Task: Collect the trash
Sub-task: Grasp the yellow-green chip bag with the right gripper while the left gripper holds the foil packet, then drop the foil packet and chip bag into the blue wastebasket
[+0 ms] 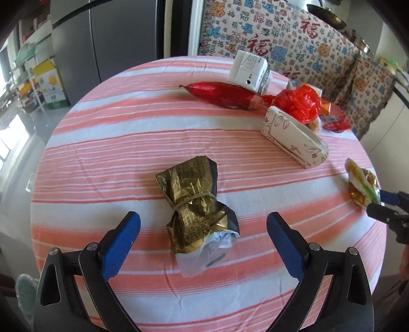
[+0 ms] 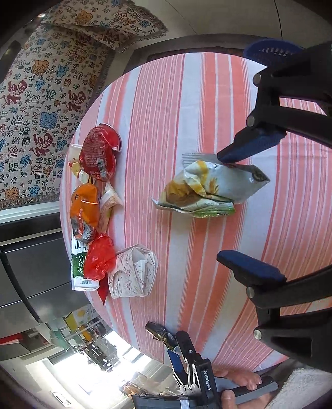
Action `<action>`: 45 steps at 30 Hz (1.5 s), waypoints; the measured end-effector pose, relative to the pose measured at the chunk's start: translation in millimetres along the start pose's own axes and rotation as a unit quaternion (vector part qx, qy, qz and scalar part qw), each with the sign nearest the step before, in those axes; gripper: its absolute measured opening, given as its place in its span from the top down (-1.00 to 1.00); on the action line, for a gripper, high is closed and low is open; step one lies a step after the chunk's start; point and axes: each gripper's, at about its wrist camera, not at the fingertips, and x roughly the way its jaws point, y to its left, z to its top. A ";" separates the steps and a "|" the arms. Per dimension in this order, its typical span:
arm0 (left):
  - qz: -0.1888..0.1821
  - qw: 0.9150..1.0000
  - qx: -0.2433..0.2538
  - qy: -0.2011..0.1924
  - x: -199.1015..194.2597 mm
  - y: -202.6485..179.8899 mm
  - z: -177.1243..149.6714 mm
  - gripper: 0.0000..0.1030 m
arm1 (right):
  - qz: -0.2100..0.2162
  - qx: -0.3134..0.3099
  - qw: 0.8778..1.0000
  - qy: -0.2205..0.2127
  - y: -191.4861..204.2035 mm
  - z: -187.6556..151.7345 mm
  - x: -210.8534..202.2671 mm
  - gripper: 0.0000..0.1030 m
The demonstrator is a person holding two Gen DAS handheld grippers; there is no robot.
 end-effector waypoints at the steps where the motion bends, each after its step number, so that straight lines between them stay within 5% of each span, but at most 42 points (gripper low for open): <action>1: 0.002 1.000 0.000 0.003 1.2 0.1 0.7 -0.68 | -0.004 0.000 1.000 0.003 0.3 1.7 2.7 -0.41; 3: 0.010 1.000 0.002 0.008 3.2 1.7 -0.7 -0.25 | -0.021 0.000 1.000 0.016 -0.9 3.8 9.8 -0.41; 4: 0.024 1.000 0.010 0.001 1.4 1.2 -1.7 0.13 | -0.018 0.008 1.000 0.019 -4.1 4.6 11.8 -0.25; 5: 0.026 1.000 0.016 0.000 -0.1 1.4 -2.4 0.19 | -0.011 0.019 1.000 0.018 -7.6 4.9 12.0 0.05; 6: 0.017 1.000 0.013 -0.001 -2.1 2.5 -3.6 0.20 | -0.018 0.024 0.999 0.012 -10.3 5.1 9.3 0.41; 7: 0.008 1.000 0.007 -0.002 -4.5 3.7 -5.0 0.21 | -0.010 0.029 1.000 0.004 -13.0 5.3 4.7 0.48; 22: -0.080 0.995 0.044 -0.026 -48.2 -68.7 -25.2 0.23 | -0.008 0.023 0.999 -0.035 -47.9 -25.8 -42.2 0.51; 31: -0.140 0.985 0.094 -0.020 -57.2 -168.9 -20.8 0.23 | -0.026 0.062 0.996 -0.064 -107.1 -43.7 -77.0 0.51; 45: -0.225 0.956 0.186 0.009 -38.1 -364.5 -34.8 0.23 | -0.111 0.195 0.972 -0.065 -269.6 -114.6 -116.6 0.51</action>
